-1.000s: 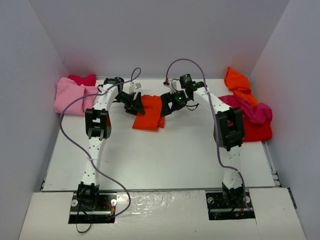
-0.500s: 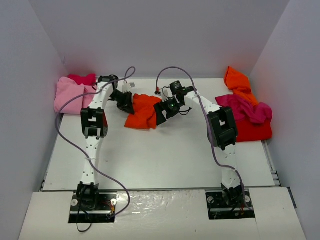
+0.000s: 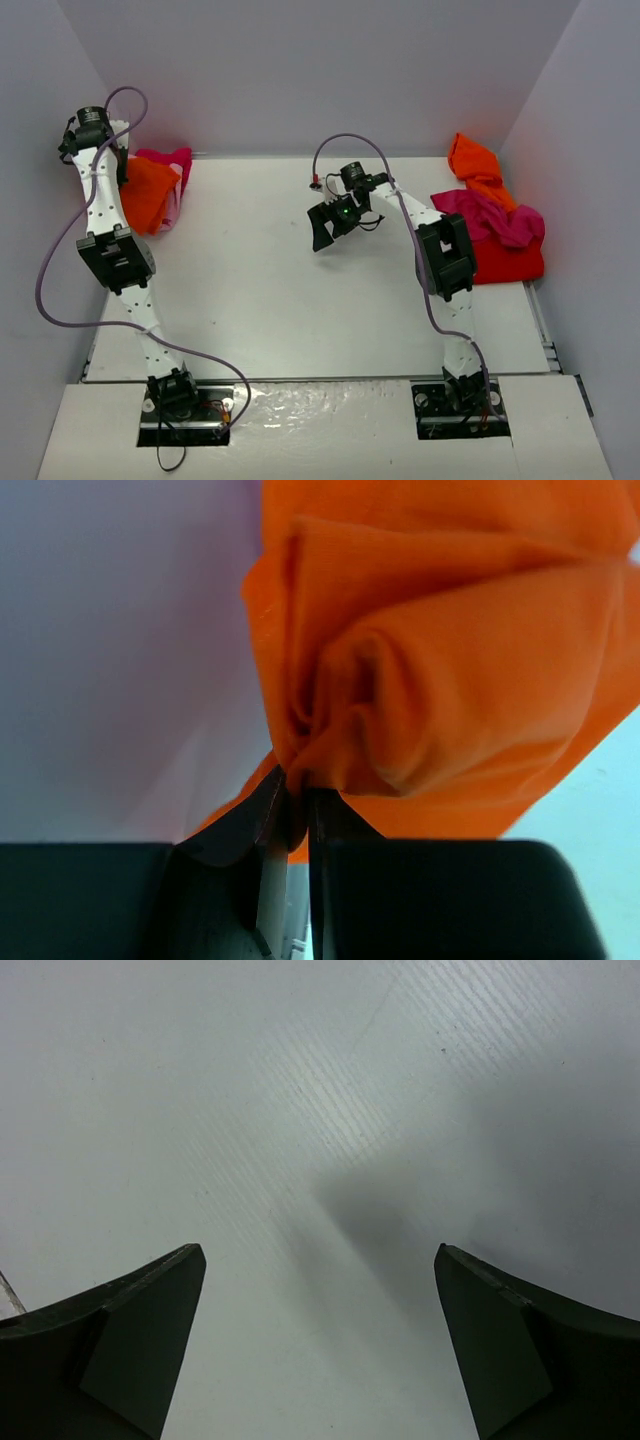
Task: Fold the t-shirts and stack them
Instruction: Put the neatly folded tshirt into the corner of the board with the left arm
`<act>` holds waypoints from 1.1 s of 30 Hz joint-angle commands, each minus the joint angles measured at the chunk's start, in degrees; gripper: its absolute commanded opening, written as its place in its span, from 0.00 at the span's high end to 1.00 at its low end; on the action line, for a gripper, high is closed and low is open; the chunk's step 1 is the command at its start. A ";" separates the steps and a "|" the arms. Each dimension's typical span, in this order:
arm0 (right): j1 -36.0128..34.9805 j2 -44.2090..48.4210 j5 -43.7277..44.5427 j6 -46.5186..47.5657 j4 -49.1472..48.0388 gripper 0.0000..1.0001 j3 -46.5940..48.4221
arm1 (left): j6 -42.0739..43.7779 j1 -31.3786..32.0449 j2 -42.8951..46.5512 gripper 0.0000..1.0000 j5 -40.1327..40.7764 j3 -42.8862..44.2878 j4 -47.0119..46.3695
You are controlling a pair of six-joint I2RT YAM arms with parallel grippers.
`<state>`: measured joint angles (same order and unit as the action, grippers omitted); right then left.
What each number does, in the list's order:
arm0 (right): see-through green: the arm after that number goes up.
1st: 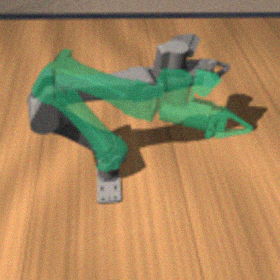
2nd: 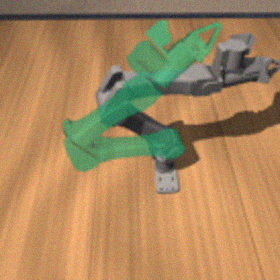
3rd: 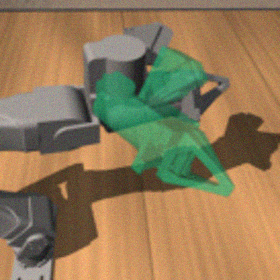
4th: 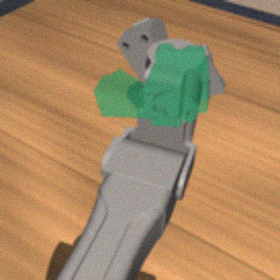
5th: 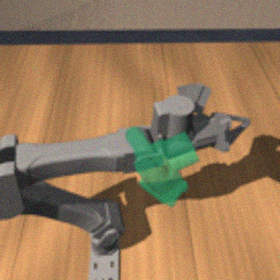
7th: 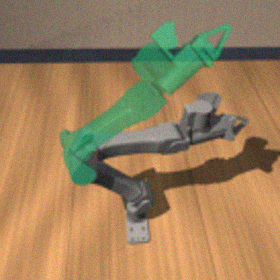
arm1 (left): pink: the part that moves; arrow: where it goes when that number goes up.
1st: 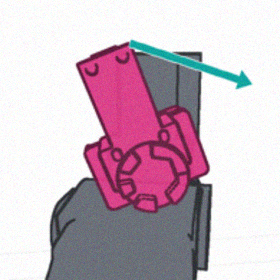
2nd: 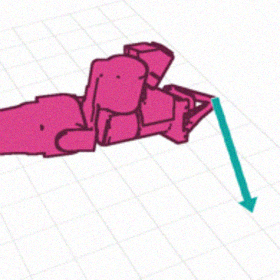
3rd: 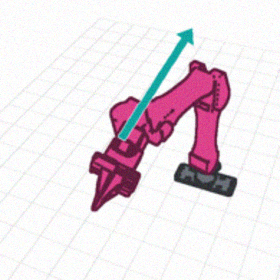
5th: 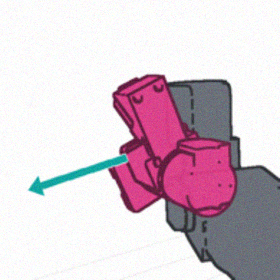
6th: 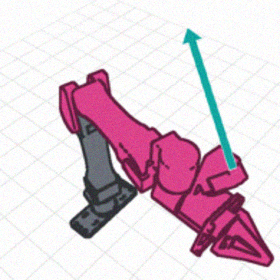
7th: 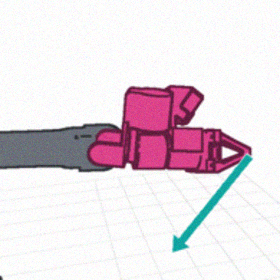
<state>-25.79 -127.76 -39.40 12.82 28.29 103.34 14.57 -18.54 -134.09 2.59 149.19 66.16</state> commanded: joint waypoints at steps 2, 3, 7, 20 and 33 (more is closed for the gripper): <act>-0.66 7.64 -1.64 1.56 0.11 0.03 -1.48 | 4.52 -2.40 0.40 1.00 11.93 -0.55 -4.13; -0.66 7.72 -1.64 1.49 0.15 0.03 -1.52 | 4.20 -2.48 -0.09 1.00 11.39 -1.45 -4.21; -0.77 8.47 -1.40 1.29 0.16 0.03 -1.80 | 1.78 -3.51 1.40 0.50 4.83 -6.77 -7.80; -1.20 18.55 16.31 5.58 -0.80 0.02 -2.00 | -3.62 2.26 23.98 0.29 -16.09 -21.43 -18.98; 10.87 31.24 44.22 2.10 -23.98 0.00 -27.48 | -13.12 6.35 61.54 0.24 -25.81 -83.59 -59.77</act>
<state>-16.84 -99.90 -3.13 15.35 12.23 79.65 -0.31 -11.39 -74.37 -21.10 72.86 15.53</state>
